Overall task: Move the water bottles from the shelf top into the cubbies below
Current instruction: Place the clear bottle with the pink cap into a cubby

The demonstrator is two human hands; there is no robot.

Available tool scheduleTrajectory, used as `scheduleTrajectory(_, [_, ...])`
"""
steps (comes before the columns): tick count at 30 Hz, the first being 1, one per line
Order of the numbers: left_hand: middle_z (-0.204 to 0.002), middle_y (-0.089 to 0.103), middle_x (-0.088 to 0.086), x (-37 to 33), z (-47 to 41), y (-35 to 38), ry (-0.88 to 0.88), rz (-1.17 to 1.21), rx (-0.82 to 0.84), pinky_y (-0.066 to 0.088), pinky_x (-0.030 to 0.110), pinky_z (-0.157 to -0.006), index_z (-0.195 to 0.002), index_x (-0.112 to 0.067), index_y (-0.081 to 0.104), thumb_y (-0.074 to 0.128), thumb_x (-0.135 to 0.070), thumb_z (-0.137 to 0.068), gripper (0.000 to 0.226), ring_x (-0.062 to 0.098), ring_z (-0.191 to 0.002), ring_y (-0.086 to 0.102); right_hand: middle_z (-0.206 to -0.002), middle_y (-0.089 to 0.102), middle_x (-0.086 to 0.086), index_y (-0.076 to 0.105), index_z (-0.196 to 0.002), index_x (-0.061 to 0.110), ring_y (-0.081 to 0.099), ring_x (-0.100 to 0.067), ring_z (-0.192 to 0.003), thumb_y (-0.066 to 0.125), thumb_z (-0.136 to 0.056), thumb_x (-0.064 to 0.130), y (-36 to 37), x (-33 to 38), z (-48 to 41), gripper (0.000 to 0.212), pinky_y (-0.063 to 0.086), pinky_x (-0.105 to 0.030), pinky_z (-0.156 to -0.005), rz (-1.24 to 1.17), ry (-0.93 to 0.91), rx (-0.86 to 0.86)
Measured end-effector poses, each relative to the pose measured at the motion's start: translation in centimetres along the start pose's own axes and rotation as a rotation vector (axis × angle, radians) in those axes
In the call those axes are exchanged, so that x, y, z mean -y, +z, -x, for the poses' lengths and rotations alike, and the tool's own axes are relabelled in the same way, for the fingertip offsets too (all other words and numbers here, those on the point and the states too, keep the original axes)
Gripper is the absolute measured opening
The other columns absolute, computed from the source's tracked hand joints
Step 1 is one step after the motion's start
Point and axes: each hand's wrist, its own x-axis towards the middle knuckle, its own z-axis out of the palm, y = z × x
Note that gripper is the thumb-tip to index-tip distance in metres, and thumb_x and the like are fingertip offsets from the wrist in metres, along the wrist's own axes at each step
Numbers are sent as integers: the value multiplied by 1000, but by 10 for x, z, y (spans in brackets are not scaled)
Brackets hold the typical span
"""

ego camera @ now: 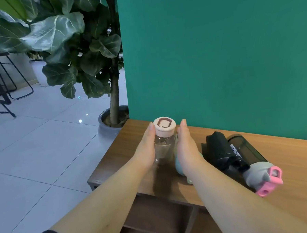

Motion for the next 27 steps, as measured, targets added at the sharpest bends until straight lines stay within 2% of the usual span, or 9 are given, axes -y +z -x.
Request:
scheduleTrajectory(2, [-140, 59, -12, 3, -7, -3, 10, 11, 14, 42, 15, -92, -146, -32, 48, 16, -59, -102, 62, 5, -130, 54, -108, 63, 4, 61, -108, 34, 55, -19, -102, 42, -81, 79, 5, 7, 11, 56, 38, -36, -104, 21, -36, 4])
scheduleTrajectory(4, [-143, 58, -10, 6, -9, -5, -5, 5, 28, 41, 26, -109, -145, -34, 49, 20, -73, -91, 73, 9, -132, 53, -85, 54, 7, 52, -88, 33, 48, -15, -87, 45, -93, 63, 8, 13, 20, 31, 35, -29, -93, 21, -38, -33])
scheduleTrajectory(7, [-147, 55, -8, 1, 1, -5, 9, -15, 39, 32, 43, -122, -146, -38, 46, 28, -90, -70, 94, 14, -139, 48, -78, 41, 9, 38, -73, 28, 40, -10, -70, 46, -95, 59, 13, 24, 40, 38, 32, -30, -91, 24, -29, -6])
scheduleTrajectory(14, [-133, 45, -27, -18, 62, -15, 73, -128, -22, 27, 17, -101, -148, -46, 28, 11, -71, -83, 71, -13, -112, 44, -86, 46, 10, 42, -75, 36, 42, -12, -101, 37, -96, 61, 16, 18, 80, 33, 31, -31, -101, 94, -116, 74])
scheduleTrajectory(16, [-140, 42, -32, -12, 78, -26, 75, -165, -74, 24, 11, -104, -150, -44, 27, 11, -76, -85, 74, -13, -126, 41, -97, 52, 8, 50, -83, 36, 45, -12, -106, 37, -96, 62, 18, 10, 99, 31, 32, -33, -107, 87, -122, 124])
scheduleTrajectory(18, [-163, 30, -17, 0, 88, -37, 56, -197, -128, 17, 27, -123, -157, -40, 22, 13, -88, -81, 91, 7, -152, 25, -99, 56, 11, 55, -91, 36, 52, -7, -97, 36, -98, 59, 20, 0, 112, 31, 33, -29, -99, 63, -146, 185])
scheduleTrajectory(20, [-167, 24, -13, 14, 102, -49, 45, -223, -162, 15, 41, -128, -156, -45, 20, 12, -91, -81, 89, 12, -156, 17, -96, 57, 16, 56, -88, 40, 50, 0, -86, 36, -99, 56, 21, -15, 135, 28, 31, -27, -93, 44, -183, 232])
scheduleTrajectory(23, [-167, 25, -15, 29, 119, -57, 26, -228, -187, 17, 45, -128, -155, -50, 20, 12, -88, -85, 80, 10, -156, 17, -123, 60, 12, 60, -112, 42, 52, -6, -106, 35, -97, 60, 23, -43, 145, 34, 32, -27, -97, 48, -251, 330])
scheduleTrajectory(27, [-161, 38, -14, 61, 164, -64, -41, -159, -229, 26, 42, -125, -150, -49, 33, 18, -89, -84, 79, 12, -151, 31, -103, 57, 30, 59, -107, 44, 52, 7, -95, 34, -101, 52, 19, -88, 170, 28, 34, -16, -84, 76, -238, 407])
